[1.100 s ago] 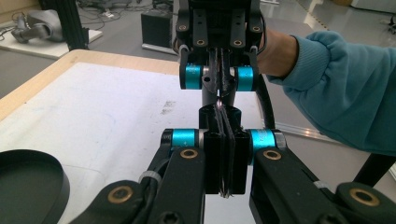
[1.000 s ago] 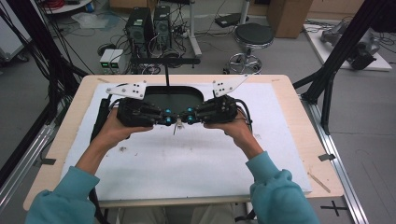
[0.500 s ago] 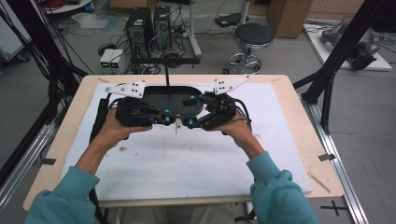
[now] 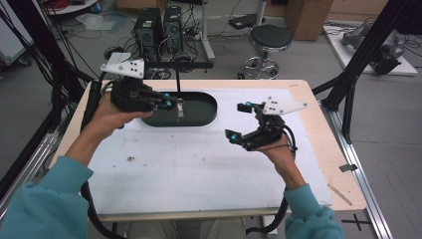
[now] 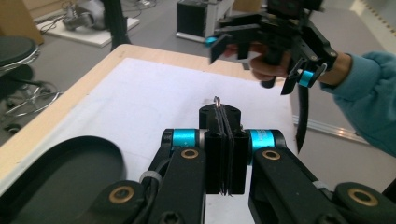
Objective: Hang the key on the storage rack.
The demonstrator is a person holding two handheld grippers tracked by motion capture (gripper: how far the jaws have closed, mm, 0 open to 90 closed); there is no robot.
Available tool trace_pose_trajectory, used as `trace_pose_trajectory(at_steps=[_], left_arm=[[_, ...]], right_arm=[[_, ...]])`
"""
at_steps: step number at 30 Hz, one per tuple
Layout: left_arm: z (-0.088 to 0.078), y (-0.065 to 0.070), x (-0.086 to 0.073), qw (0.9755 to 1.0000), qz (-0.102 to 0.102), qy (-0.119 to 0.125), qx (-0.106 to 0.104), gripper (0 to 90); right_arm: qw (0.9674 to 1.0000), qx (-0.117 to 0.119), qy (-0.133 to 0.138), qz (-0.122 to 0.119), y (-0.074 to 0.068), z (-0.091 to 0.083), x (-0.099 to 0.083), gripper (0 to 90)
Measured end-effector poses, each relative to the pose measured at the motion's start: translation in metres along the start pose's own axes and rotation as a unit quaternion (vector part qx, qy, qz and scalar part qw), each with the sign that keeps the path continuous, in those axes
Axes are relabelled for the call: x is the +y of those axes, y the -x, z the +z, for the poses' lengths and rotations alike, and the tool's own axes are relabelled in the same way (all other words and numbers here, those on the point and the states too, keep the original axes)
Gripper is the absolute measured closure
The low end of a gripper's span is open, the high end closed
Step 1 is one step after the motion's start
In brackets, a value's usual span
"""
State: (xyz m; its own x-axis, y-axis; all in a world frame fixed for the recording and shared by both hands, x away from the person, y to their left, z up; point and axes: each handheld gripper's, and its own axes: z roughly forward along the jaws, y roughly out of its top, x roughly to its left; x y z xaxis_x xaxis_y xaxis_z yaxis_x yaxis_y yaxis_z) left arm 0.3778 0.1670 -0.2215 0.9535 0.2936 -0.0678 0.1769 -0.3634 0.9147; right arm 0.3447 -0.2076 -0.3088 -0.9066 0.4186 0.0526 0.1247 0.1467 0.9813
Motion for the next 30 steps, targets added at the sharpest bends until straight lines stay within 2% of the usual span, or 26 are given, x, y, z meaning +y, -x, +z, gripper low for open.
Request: trace_pose_trajectory(at_steps=[3,6,10,14,19,21,24,25,30], left_arm=[[-0.004,-0.011,0.007,0.9996,0.002,-0.019,0.020,88.4],[-0.003,-0.022,0.010,0.9989,-0.001,-0.033,0.034,88.3],[0.001,-0.039,0.013,0.9974,-0.012,-0.051,0.049,88.4],[0.004,-0.056,0.014,0.9950,-0.024,-0.068,0.068,88.3],[0.007,-0.077,0.012,0.9919,-0.044,-0.079,0.089,88.3],[0.008,-0.086,0.011,0.9904,-0.051,-0.085,0.096,88.3],[0.010,-0.097,0.009,0.9874,-0.060,-0.099,0.109,88.3],[0.011,-0.100,0.009,0.9860,-0.063,-0.104,0.114,88.3],[0.015,-0.114,0.004,0.9814,-0.080,-0.113,0.133,88.3]], right_arm=[[0.9986,-0.043,0.024,0.021,0.003,-0.022,-0.016,0.5],[0.9953,-0.089,0.027,0.027,0.004,-0.037,-0.032,0.5],[0.9911,-0.125,0.028,0.034,0.006,-0.052,-0.054,0.5],[0.9860,-0.159,0.041,0.030,0.007,-0.067,-0.071,0.5],[0.9807,-0.183,0.065,0.024,0.005,-0.082,-0.092,0.5],[0.9790,-0.194,0.062,0.015,0.003,-0.085,-0.100,0.5],[0.9767,-0.203,0.068,0.006,0.003,-0.090,-0.112,0.5],[0.9754,-0.208,0.072,0.012,0.002,-0.093,-0.120,0.5],[0.9734,-0.217,0.072,0.008,0.002,-0.097,-0.133,0.5]])
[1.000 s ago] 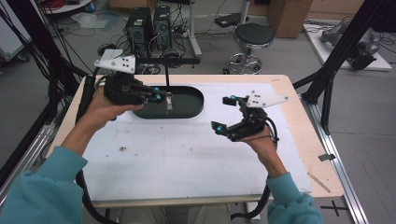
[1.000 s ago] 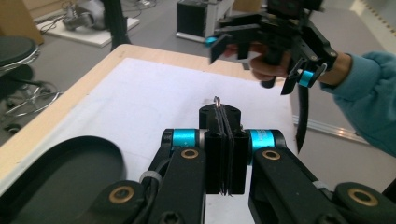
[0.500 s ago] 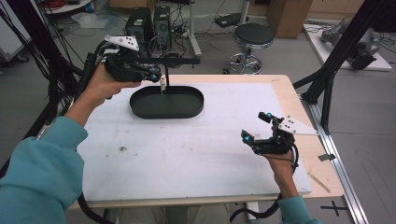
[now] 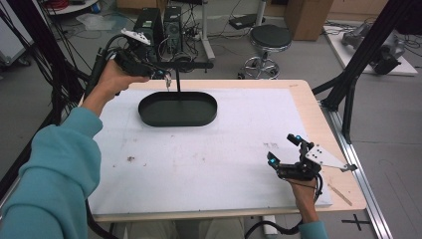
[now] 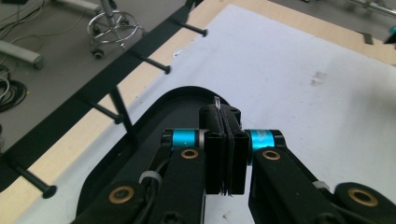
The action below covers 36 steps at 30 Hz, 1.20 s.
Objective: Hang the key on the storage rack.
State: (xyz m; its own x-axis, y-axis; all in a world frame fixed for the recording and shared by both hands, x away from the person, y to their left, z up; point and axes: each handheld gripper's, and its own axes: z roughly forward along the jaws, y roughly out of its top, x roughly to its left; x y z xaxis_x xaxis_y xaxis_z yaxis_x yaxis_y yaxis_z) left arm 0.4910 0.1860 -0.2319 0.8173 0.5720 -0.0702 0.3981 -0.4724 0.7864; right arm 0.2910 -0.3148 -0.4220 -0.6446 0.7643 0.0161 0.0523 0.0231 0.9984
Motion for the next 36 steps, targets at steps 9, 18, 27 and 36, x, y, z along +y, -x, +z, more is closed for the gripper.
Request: trace_pose_trajectory(at_steps=[9,18,27,36], left_arm=[[0.017,-0.011,-0.003,0.9987,-0.025,-0.031,0.033,88.3],[0.030,-0.017,-0.002,0.9961,-0.044,-0.044,0.063,88.3],[0.036,-0.020,0.001,0.9934,-0.057,-0.052,0.086,88.3],[0.040,-0.023,0.001,0.9921,-0.065,-0.055,0.092,88.3]], right_arm=[[1.0000,-0.008,-0.004,-0.004,0.002,0.000,-0.021,0.5],[0.9999,-0.012,-0.006,0.004,0.006,0.001,-0.027,0.5],[0.9998,-0.015,-0.009,-0.006,0.006,0.002,-0.027,0.5],[0.9998,-0.016,-0.011,-0.010,0.004,0.002,-0.027,0.5]])
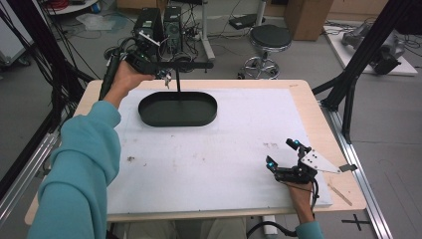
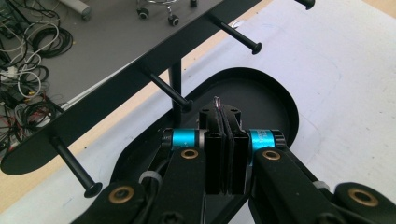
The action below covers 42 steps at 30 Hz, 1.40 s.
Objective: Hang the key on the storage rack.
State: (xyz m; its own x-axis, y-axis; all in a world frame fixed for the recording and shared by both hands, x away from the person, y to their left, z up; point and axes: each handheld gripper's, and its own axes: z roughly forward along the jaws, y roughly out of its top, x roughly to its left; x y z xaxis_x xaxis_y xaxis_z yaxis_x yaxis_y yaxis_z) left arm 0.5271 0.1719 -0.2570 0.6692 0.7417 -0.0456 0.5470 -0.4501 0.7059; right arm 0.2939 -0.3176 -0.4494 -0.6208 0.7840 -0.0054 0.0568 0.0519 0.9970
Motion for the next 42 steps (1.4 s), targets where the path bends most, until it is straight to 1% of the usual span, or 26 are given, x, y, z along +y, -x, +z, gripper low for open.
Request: trace_pose_trajectory(at_steps=[2,3,7,8,12,18,28,31,37,42], left_arm=[[0.000,-0.001,0.001,1.0000,-0.001,0.000,0.003,88.3],[0.001,-0.001,0.001,1.0000,-0.002,0.000,0.002,88.2],[0.002,-0.003,0.001,1.0000,-0.005,-0.002,0.005,88.2],[0.002,-0.003,0.001,1.0000,-0.006,-0.004,0.005,88.3],[0.003,-0.004,0.001,0.9999,-0.009,-0.006,0.006,88.2],[0.005,-0.006,0.001,0.9997,-0.013,-0.010,0.016,88.3],[0.007,-0.009,0.001,0.9996,-0.016,-0.008,0.021,88.2],[0.007,-0.010,0.000,0.9995,-0.020,-0.004,0.022,88.2],[0.007,-0.012,0.002,0.9996,-0.019,-0.002,0.021,88.2],[0.009,-0.013,0.004,0.9995,-0.020,-0.001,0.025,88.2]], right_arm=[[1.0000,0.000,0.005,-0.002,0.001,0.000,0.000,0.5],[1.0000,0.001,0.004,0.002,0.000,0.000,0.000,0.5],[1.0000,0.001,0.005,-0.002,0.001,0.000,0.000,0.5],[1.0000,0.002,0.004,0.001,0.000,0.000,0.000,0.5],[1.0000,0.001,0.005,0.000,0.001,0.000,0.000,0.6],[1.0000,0.000,0.005,0.001,0.001,0.000,0.000,0.5],[1.0000,0.000,0.005,0.002,0.001,0.000,0.000,0.5],[1.0000,0.002,0.005,0.001,0.001,0.000,0.000,0.5],[1.0000,0.003,0.004,0.002,0.000,0.000,0.000,0.5],[1.0000,0.001,0.006,0.001,0.001,0.000,0.000,0.6]])
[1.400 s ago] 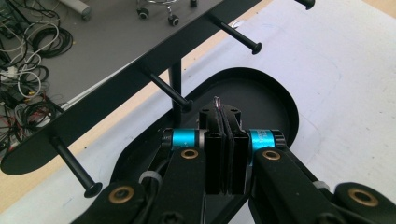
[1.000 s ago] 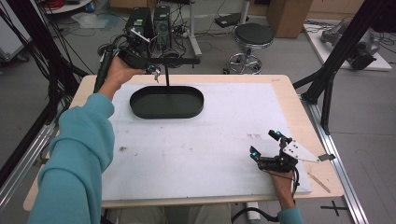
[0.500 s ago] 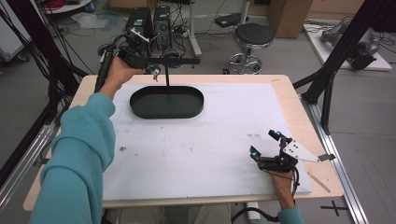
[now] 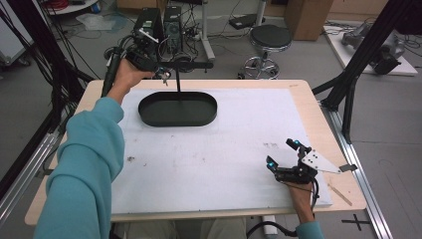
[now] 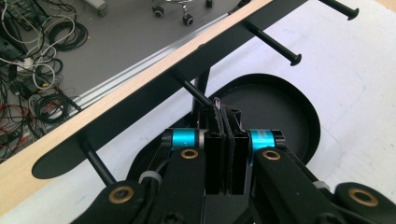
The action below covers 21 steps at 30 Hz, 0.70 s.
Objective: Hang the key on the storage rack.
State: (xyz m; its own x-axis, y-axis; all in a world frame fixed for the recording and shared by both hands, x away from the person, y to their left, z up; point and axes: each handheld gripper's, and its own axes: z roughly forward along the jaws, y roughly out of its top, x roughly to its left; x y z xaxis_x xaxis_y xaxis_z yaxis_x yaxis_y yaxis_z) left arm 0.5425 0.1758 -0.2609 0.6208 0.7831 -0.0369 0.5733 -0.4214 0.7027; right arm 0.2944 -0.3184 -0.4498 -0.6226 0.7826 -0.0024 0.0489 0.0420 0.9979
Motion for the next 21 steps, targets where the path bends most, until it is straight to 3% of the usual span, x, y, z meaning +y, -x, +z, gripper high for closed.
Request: trace_pose_trajectory(at_steps=[8,13,18,21], left_arm=[[0.004,-0.004,0.000,1.0000,-0.003,0.006,0.004,88.1],[0.001,-0.007,0.000,0.9993,0.007,0.035,0.010,88.5],[-0.011,-0.010,-0.005,0.9942,0.050,0.094,0.015,60.0],[-0.021,-0.007,-0.010,0.9906,0.046,0.129,-0.004,44.2]], right_arm=[[1.0000,0.000,-0.001,0.000,0.000,0.000,0.000,0.6],[1.0000,0.000,0.002,-0.001,0.000,0.000,0.000,0.5],[1.0000,0.000,0.002,0.001,0.000,-0.001,0.000,0.5],[1.0000,0.001,0.001,-0.001,0.000,0.000,0.000,0.6]])
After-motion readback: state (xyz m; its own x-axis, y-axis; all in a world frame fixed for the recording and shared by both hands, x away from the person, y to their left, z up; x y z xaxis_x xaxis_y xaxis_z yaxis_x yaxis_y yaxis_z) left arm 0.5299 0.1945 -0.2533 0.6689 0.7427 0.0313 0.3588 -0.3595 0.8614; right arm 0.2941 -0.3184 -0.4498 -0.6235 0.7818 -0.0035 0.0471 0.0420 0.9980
